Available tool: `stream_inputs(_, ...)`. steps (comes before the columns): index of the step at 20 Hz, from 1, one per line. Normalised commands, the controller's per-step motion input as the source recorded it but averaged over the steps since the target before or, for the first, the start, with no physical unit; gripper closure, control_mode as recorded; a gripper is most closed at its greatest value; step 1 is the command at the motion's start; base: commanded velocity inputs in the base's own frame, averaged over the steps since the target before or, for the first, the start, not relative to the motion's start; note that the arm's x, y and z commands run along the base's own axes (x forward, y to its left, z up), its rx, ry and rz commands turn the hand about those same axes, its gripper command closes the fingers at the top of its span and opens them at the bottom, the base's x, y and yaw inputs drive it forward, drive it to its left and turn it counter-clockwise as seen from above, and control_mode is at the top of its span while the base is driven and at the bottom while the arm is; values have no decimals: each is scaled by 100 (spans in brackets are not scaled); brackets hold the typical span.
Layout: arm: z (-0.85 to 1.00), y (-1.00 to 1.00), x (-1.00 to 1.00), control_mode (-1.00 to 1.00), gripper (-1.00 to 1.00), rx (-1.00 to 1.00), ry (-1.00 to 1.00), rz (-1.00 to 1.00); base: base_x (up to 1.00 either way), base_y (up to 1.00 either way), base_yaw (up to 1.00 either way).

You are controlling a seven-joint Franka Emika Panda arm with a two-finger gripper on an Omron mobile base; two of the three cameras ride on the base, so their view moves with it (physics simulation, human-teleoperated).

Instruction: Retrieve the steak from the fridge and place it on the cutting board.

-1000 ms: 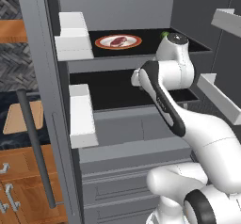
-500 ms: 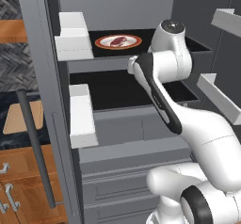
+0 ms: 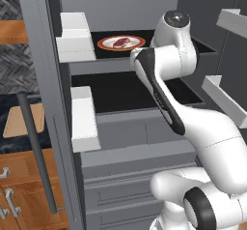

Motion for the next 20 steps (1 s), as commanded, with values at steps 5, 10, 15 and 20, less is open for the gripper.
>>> stream_inputs(5, 38, 0, 0, -100, -100, 0, -29, 0, 0, 0, 0)
stream_inputs(10, 11, 0, 8, -100, -100, -1, -19, 0, 0, 0, 0)
stream_inputs(15, 42, 0, 10, -100, -100, 0, -1, 0, 0, 0, 0)
stream_inputs(20, 27, 4, 4, -100, -100, 0, 0, 0, 0, 0, 0)
